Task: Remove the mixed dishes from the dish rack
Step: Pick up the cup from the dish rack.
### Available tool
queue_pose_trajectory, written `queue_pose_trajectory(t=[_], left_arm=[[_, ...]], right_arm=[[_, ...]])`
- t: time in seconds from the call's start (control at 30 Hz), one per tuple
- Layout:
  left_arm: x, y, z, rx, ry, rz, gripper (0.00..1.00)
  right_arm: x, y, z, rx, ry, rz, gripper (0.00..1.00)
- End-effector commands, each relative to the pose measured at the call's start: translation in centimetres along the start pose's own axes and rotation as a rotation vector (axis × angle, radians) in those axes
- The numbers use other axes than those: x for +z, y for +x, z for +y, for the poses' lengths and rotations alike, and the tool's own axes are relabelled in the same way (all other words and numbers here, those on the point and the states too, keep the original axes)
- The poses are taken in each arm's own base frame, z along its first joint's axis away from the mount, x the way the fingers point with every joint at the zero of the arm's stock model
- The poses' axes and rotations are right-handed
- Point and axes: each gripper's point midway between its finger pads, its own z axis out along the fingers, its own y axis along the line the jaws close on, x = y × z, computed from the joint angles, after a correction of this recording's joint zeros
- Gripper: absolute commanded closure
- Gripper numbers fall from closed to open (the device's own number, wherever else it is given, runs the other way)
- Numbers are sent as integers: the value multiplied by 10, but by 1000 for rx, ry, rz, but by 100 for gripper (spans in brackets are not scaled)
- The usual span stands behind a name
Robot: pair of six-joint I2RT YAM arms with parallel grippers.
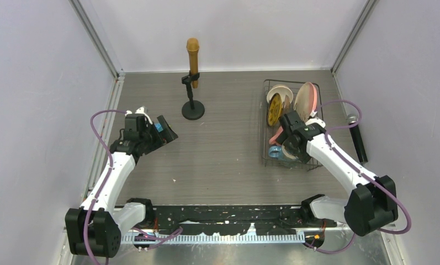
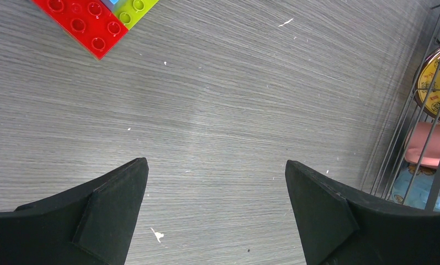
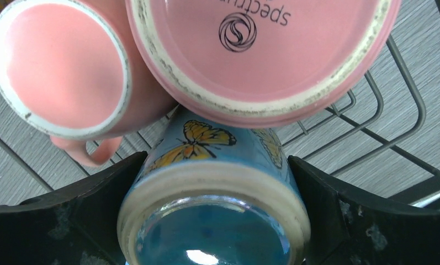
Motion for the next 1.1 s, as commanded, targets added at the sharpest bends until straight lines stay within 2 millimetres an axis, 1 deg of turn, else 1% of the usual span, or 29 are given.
queue_pose_trajectory(t=[0.0, 0.03, 0.13, 0.17, 0.3, 0.47, 0.67, 0.9, 0.93, 0.97, 1.07], left_arm=[[-1, -7, -5, 9, 21, -31, 1], [-1, -7, -4, 8, 21, -31, 1], [-1, -7, -4, 9, 21, -32, 1], [-1, -7, -5, 9, 22, -33, 1], [-1, -8, -4, 9, 22, -33, 1], [-1, -8, -5, 10, 23, -34, 1], [-1, -7, -6, 9, 29, -31, 1], [-1, -7, -8, 6, 42, -27, 1], [-1, -6, -9, 5, 44, -26, 1], [-1, -6, -9, 3, 48, -24, 1], [-2, -6, -13, 0, 66, -20, 1]], right_arm=[[-27, -10, -2, -3, -48, -3, 29], [-30, -14, -2, -1, -51, -13, 32], [-42, -24, -1, 11, -75, -39, 37], [-44, -25, -1, 12, -75, -43, 41], [-50, -30, -1, 22, -91, -57, 48], [-63, -40, 3, 28, -122, -75, 51], [-89, -59, 6, 46, -197, -129, 55], [-119, -78, 10, 90, -335, -212, 58], [-125, -82, 12, 101, -368, -227, 59], [-126, -82, 13, 104, -382, -232, 59], [-139, -89, 24, 116, -484, -265, 61]])
